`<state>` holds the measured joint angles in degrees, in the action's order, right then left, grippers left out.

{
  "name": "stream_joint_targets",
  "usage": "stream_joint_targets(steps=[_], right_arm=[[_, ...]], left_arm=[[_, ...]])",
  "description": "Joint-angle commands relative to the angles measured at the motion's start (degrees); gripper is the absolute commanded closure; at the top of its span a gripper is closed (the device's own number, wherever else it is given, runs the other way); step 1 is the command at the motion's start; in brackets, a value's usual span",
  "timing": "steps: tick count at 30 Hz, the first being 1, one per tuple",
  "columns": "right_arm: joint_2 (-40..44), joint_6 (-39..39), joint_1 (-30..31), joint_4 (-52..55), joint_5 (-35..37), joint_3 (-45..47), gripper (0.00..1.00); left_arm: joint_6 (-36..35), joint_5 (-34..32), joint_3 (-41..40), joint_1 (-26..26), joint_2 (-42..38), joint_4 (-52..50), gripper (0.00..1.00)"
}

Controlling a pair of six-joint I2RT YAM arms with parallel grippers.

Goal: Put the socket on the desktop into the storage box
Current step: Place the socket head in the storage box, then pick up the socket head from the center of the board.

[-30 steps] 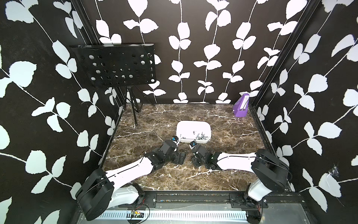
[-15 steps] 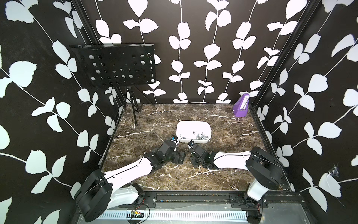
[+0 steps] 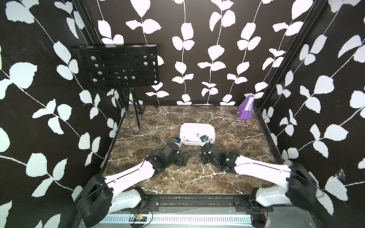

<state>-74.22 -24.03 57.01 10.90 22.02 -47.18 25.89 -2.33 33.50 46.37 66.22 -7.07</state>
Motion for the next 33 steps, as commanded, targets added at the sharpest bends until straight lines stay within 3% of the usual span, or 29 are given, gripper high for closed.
stream_joint_targets(steps=[1,6,15,20,28,33], right_arm=[[4.2,0.1,-0.5,7.0,6.8,-3.3,0.96],[-1.6,0.2,-5.3,10.4,4.0,-13.9,0.96],[-27.2,-2.7,-14.0,12.1,-2.6,-32.7,0.97],[-36.0,-4.2,-15.6,12.2,-4.6,-38.8,0.96],[-40.9,-5.4,-17.0,13.5,-5.7,-42.7,0.85],[-38.8,-5.2,-17.4,13.6,-5.9,-41.2,0.71]], left_arm=[[0.0,-0.7,-0.8,0.2,-2.0,-1.2,0.06],[0.0,-0.8,-1.0,0.2,-2.8,-1.3,0.06],[0.2,-0.7,-1.2,0.2,-2.8,-0.8,0.06],[0.4,-0.2,-1.2,0.2,-2.7,-0.6,0.06],[0.4,-0.7,-1.4,0.2,-3.1,-0.6,0.06],[0.6,-0.8,-1.5,0.3,-3.1,-0.5,0.06]])
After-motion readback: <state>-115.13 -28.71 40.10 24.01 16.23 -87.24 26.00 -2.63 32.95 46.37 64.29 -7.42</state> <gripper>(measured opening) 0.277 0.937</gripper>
